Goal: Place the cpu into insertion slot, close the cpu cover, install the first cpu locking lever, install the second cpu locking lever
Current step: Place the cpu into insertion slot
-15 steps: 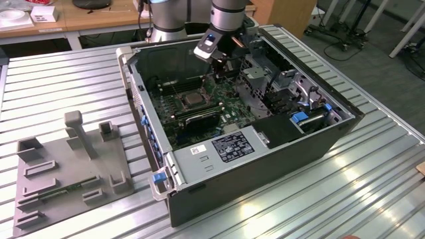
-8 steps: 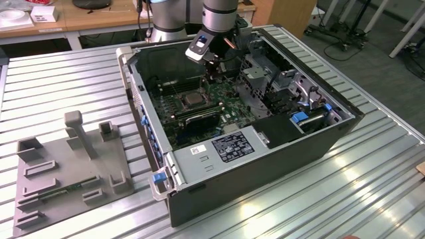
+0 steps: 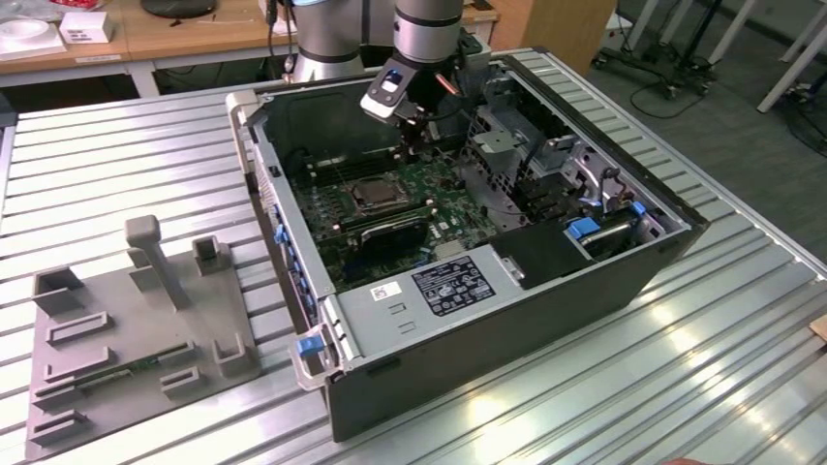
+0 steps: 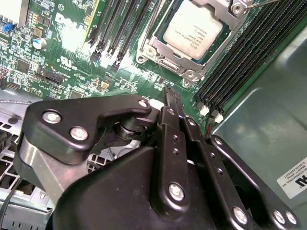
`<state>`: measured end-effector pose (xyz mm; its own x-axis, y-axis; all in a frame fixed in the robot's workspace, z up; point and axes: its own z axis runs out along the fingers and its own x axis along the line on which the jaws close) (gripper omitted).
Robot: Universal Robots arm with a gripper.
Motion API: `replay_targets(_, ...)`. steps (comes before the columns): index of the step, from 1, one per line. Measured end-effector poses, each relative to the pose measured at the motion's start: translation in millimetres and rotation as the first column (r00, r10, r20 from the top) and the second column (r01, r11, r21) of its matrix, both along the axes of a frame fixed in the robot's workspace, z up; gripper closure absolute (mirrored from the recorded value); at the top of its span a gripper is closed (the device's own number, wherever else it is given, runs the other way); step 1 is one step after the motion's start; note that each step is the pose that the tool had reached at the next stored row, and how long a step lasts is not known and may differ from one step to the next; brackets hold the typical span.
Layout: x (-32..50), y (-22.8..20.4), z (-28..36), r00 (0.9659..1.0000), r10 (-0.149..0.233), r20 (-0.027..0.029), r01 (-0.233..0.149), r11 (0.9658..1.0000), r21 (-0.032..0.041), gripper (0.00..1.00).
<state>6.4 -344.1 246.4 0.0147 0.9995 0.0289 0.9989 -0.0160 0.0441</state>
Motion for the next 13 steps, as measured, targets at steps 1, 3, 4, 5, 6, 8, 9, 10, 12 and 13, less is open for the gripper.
replay_targets(1, 0.0, 0.0, 0.0, 1.0000, 0.000, 0.0000, 0.000, 1.0000, 0.0000, 0.89)
replay_targets(3, -0.1, 0.0, 0.0, 1.0000, 0.000, -0.0001, 0.000, 1.0000, 0.0001, 0.89)
replay_targets(4, -0.1, 0.0, -0.1, 1.0000, 0.000, -0.0019, 0.000, 1.0000, 0.0000, 0.89)
replay_targets(5, -0.1, 0.1, -0.4, 1.0000, 0.000, -0.0057, 0.000, 1.0000, 0.0002, 0.89)
replay_targets(6, -0.1, 0.0, -0.4, 1.0000, 0.000, -0.0071, 0.000, 1.0000, -0.0001, 0.89)
replay_targets(8, -0.1, 0.0, -0.3, 1.0000, 0.000, -0.0076, 0.000, 1.0000, -0.0001, 0.89)
replay_targets(9, -0.1, 0.0, -0.4, 1.0000, 0.000, -0.0078, 0.000, 1.0000, 0.0000, 0.89)
replay_targets(10, -0.1, 0.0, -0.4, 1.0000, 0.000, -0.0080, 0.000, 1.0000, 0.0000, 0.89)
replay_targets(12, -0.2, 0.0, -0.4, 1.0000, 0.000, -0.0083, 0.000, 1.0000, 0.0000, 0.89)
replay_targets(13, -0.9, 0.0, -0.4, 1.0000, 0.000, -0.0083, 0.000, 1.0000, 0.0000, 0.89)
